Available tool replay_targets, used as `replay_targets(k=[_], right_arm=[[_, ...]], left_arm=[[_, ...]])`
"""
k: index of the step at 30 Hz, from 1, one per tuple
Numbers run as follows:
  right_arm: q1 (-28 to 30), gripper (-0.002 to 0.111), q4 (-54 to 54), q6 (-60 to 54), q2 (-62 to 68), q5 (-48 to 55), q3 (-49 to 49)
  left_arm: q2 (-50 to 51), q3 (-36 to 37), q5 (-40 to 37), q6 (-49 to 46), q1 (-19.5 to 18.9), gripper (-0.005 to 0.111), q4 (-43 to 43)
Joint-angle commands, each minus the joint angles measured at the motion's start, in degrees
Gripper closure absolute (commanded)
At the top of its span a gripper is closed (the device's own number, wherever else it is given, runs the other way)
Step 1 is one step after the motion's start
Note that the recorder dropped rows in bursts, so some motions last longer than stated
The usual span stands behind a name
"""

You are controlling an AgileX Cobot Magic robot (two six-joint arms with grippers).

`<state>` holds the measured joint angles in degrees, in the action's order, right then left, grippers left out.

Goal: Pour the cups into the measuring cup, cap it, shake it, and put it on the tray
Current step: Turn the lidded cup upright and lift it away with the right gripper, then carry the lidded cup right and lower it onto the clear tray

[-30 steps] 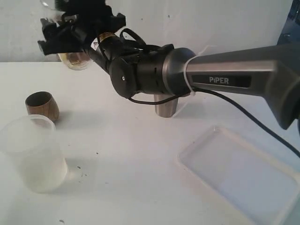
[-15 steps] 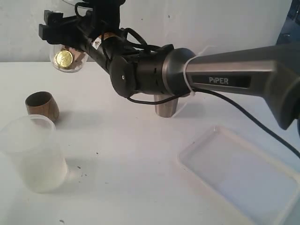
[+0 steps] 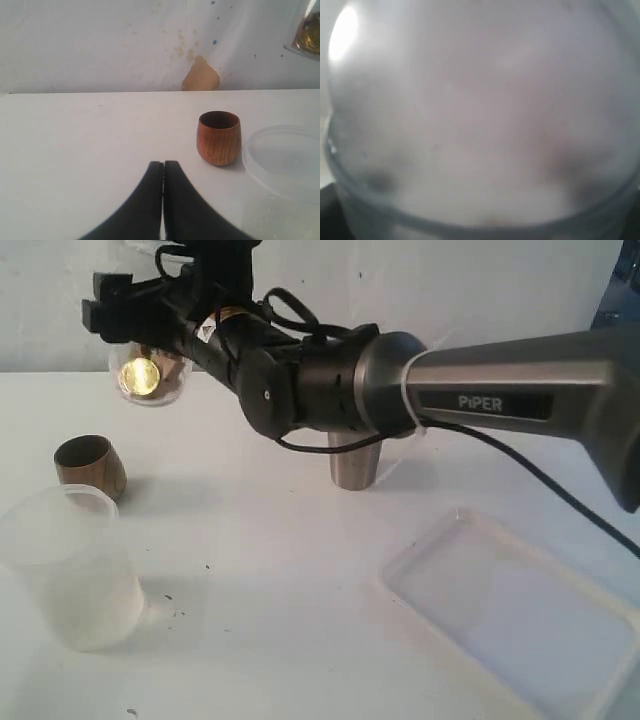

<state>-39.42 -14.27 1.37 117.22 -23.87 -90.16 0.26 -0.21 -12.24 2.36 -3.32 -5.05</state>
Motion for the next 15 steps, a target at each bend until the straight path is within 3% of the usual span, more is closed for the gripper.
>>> replay_targets(k=[1, 9, 15], right_arm=[[0.0, 0.108, 3.9, -10.9, -6.2, 19.3, 0.1], [0.7, 0.108, 3.8, -10.5, -21.3, 9.0, 21.0], [6.0, 0.108, 3.6, -11.8, -33.4, 5.3, 37.7]], left_arm=[[-0.3, 0.2, 0.6, 0.2, 0.0, 0.106, 0.3], [-0.3, 0.2, 0.6, 0.2, 0.0, 0.106, 0.3], [-0.3, 0.2, 0.6, 0.2, 0.0, 0.106, 0.3]])
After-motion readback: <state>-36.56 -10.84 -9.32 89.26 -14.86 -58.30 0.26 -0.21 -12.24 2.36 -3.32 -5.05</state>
